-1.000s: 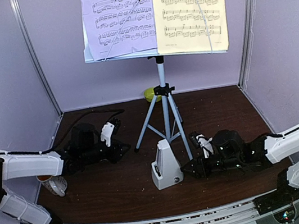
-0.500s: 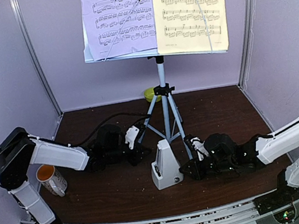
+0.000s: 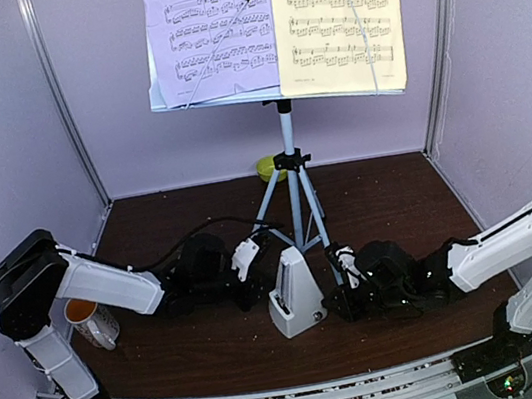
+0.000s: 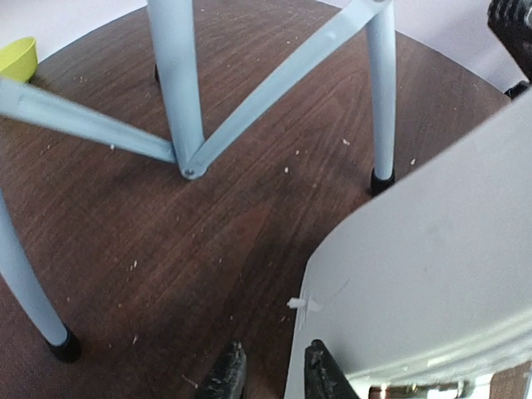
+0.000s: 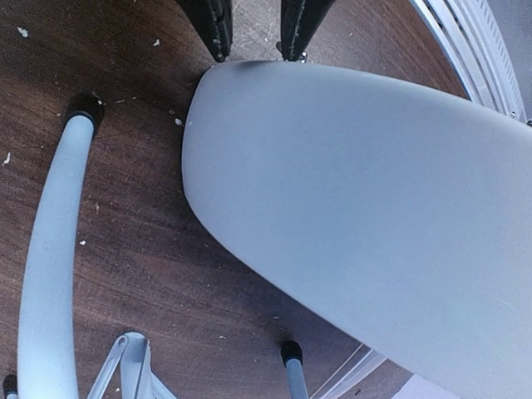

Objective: Set up the instrument practice props

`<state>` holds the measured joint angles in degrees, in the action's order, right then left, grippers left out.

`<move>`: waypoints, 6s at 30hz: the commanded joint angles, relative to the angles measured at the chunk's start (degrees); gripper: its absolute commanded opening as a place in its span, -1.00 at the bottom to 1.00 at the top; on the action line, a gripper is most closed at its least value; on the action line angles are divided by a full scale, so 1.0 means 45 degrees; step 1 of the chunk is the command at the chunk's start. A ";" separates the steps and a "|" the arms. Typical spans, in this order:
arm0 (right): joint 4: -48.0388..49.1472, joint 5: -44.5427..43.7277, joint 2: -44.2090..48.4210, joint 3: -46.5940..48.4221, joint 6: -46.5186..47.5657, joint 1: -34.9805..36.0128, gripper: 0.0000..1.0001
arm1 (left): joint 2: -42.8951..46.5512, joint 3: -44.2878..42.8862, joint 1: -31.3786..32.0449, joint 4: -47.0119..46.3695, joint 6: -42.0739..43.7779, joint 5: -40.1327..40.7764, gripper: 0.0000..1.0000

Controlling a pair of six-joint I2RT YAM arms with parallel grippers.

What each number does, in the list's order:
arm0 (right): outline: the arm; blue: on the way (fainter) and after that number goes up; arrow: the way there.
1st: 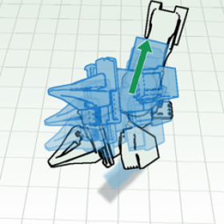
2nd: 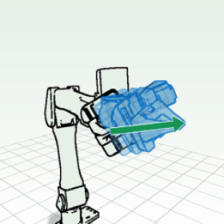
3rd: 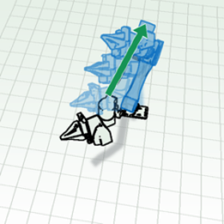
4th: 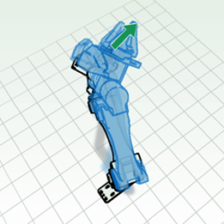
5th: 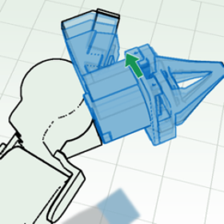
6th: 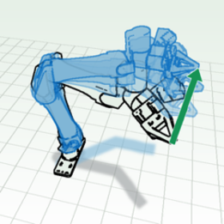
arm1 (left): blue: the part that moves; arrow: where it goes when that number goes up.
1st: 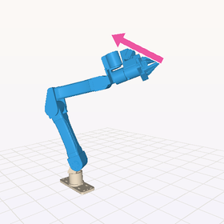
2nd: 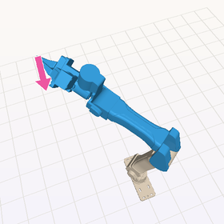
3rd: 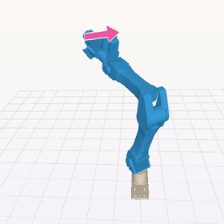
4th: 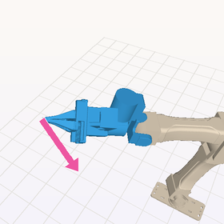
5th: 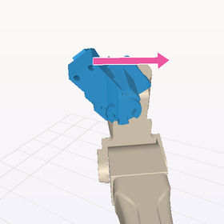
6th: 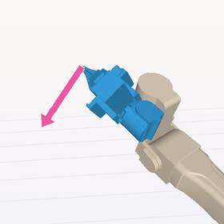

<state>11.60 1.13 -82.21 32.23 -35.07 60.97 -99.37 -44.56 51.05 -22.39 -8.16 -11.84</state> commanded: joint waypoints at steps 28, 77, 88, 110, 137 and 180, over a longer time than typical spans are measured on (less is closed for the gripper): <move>-0.0172 -0.0494 -0.0412 0.1916 0.2612 -0.0031 -0.20 | 0.1568 0.3305 0.1146 -0.3869 -0.1545 0.0587 -0.46; 0.1773 -0.0196 -0.0109 0.2120 0.1904 -0.0006 -0.30 | 0.2384 0.2106 -0.0191 -0.2133 -0.1096 0.0325 -0.30; 0.2223 0.0300 0.0107 0.1612 0.2034 -0.0010 -0.42 | 0.2404 0.1933 -0.0230 -0.1811 -0.0961 0.0392 -0.31; 0.1298 -0.1389 0.0336 0.1973 0.1626 0.0390 0.34 | 0.2665 0.1878 -0.0288 -0.1593 -0.0901 0.0532 -0.29; -0.1091 -0.1583 0.4583 -0.0522 0.1717 -0.0649 0.49 | 0.6937 0.3405 -0.2893 0.0372 -0.1223 0.0954 -0.29; -0.1561 0.2634 0.8089 -0.1826 0.2190 -0.9411 1.00 | 0.8567 0.1727 -0.6100 0.5913 -0.6793 0.3218 0.95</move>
<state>2.33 12.75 -48.12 26.96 -23.49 19.07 -60.51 -37.76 23.92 7.62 -36.25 1.91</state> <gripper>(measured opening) 0.999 0.978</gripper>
